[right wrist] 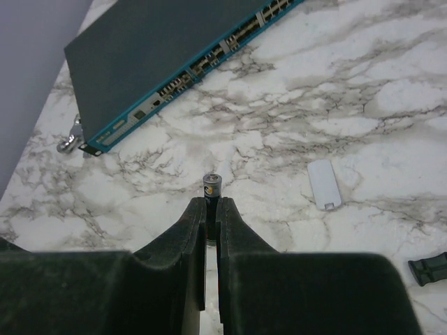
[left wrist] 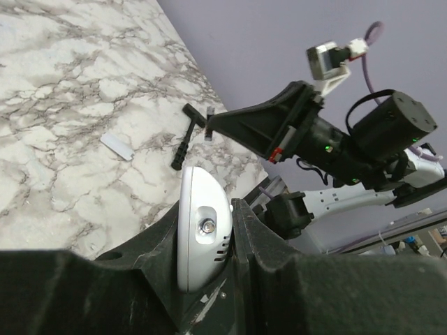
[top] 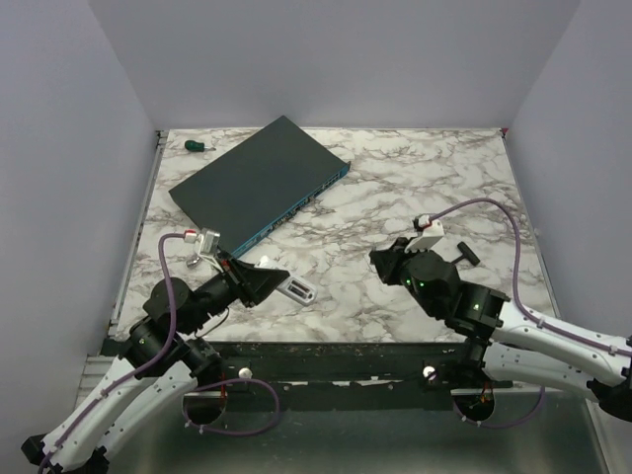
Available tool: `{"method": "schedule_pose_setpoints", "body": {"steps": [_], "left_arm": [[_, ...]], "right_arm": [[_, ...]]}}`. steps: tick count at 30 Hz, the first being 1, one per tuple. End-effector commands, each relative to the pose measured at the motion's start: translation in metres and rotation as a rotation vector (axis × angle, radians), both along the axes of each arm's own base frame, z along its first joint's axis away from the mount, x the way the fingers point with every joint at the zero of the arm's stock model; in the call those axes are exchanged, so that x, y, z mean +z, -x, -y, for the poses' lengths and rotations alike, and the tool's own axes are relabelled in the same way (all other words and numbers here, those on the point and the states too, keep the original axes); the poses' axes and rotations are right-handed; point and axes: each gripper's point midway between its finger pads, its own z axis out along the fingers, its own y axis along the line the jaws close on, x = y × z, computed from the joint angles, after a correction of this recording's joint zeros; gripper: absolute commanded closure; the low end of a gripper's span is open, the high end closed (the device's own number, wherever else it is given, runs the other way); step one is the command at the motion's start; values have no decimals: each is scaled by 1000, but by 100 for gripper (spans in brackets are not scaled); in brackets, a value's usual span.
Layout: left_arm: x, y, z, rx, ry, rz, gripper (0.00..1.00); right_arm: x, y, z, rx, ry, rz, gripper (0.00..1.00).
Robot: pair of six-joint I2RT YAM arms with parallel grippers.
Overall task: Load the batteries into the remote control
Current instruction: Load the battery into the remote control.
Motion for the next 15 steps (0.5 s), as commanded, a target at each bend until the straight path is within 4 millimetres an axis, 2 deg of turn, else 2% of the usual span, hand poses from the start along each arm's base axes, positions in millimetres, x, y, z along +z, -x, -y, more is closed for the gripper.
{"method": "schedule_pose_setpoints", "body": {"steps": [1,4,7,12,15], "left_arm": [[18,1,10,-43,81,-10,100],[19,0,14,-54,114,-23,100],[13,-3,15,-47,122,-52,100],[-2,-8,20,-37,77,-130,100],[-5,-9,24,-54,69,-135,100]], "right_arm": [[42,2,5,93,15,182,99],[66,12,-1,207,24,288,99],[82,22,-6,303,46,348,99],[95,31,-11,402,106,425,99],[99,44,-25,537,135,465,99]]}}
